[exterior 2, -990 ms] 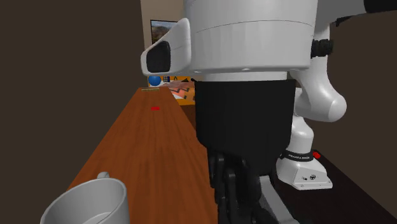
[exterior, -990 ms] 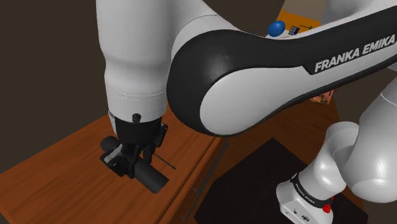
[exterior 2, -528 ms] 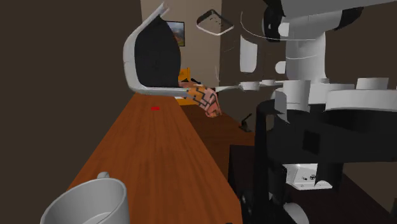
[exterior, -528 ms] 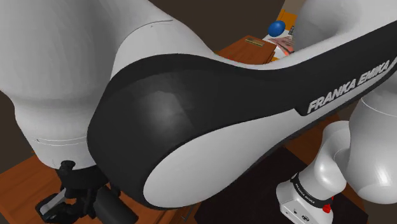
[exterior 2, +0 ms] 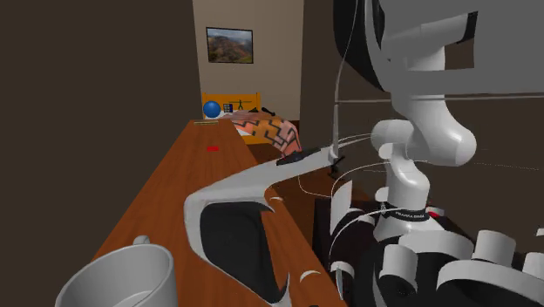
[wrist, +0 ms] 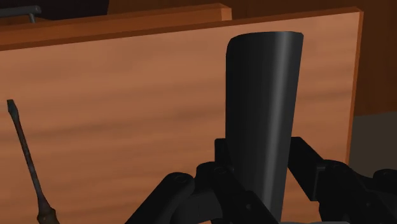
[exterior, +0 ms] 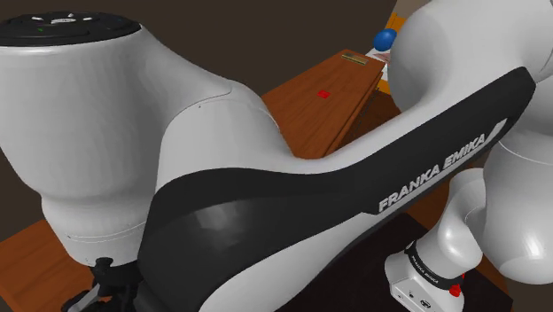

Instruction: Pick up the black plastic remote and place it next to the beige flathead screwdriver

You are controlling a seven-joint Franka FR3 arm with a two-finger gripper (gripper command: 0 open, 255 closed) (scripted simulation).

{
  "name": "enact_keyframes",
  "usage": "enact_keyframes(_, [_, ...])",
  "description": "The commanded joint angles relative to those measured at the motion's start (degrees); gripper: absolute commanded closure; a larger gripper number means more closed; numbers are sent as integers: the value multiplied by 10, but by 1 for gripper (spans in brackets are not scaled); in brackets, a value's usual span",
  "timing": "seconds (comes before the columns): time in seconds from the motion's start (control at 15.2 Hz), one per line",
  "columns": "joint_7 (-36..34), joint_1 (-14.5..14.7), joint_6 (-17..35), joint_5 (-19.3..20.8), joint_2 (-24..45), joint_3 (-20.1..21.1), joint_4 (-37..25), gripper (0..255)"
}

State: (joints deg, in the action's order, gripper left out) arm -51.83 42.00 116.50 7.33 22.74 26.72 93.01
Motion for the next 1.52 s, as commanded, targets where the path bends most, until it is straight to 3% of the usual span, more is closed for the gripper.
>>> enact_keyframes(0.0, [-1,0,13,2,4,-1,9,255])
enact_keyframes(0.26, [-4,2,44,9,17,-5,28,255])
enact_keyframes(0.79, [-4,2,44,9,17,-5,28,255])
enact_keyframes(0.86, [-4,2,44,9,17,-5,28,0])
enact_keyframes(1.19, [-4,2,44,9,17,-5,28,0])
enact_keyframes(1.45, [5,-5,-16,-6,-11,2,-7,0])
